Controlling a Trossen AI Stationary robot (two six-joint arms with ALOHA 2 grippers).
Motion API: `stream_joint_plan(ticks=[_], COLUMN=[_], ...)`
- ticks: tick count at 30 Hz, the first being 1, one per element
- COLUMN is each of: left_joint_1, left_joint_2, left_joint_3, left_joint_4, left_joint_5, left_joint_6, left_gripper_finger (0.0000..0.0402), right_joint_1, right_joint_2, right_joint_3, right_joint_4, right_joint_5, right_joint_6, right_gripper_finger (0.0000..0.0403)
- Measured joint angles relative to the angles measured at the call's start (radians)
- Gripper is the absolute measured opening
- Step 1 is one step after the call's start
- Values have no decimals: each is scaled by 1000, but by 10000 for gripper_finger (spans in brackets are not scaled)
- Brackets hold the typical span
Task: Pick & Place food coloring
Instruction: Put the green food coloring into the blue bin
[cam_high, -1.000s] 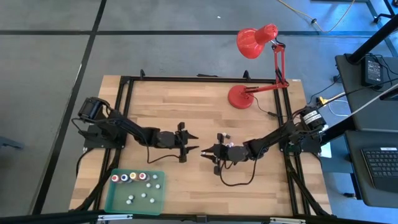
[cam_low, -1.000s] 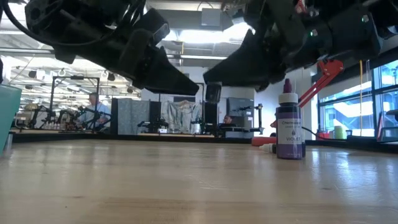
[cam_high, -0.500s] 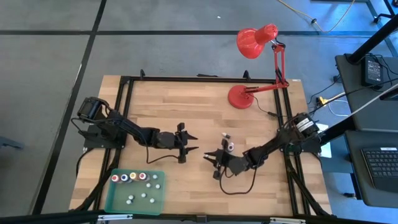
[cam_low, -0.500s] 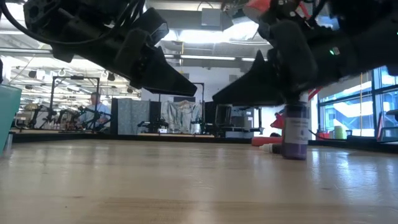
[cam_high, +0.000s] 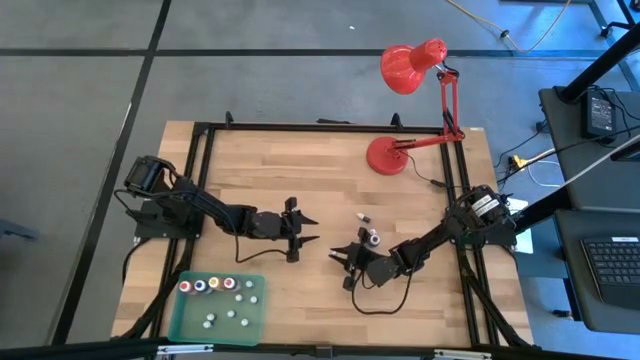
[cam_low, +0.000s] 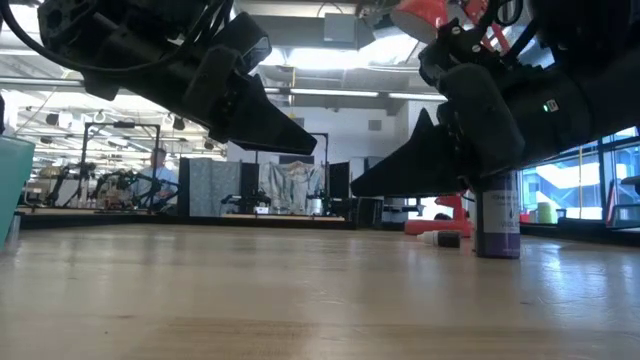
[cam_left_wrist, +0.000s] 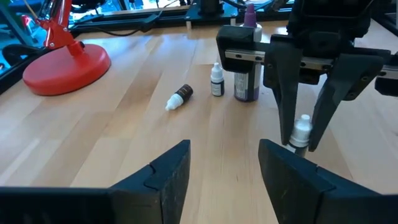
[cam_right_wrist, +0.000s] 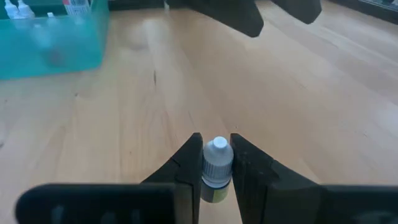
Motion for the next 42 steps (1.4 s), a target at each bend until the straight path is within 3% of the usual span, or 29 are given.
stream_joint_plan(ticks=[14,21,31,42], left_joint_1=[0,0,0,0], left_joint_2=[0,0,0,0], left_joint_3=[0,0,0,0], left_joint_4=[0,0,0,0], left_joint_5=[26,26,26,26], left_joint_6=[0,0,0,0], left_gripper_finger=[187,186,183,182], right_joint_1=[-1,-2,-1,-2], right_joint_2=[0,0,0,0], right_joint_3=[0,0,0,0], right_joint_4=[-39,-45,-47,-66], right_joint_5=[0,-72,-72,-70], right_joint_6=[3,0,-5,-1], right_gripper_finger=[85,86,89,133])
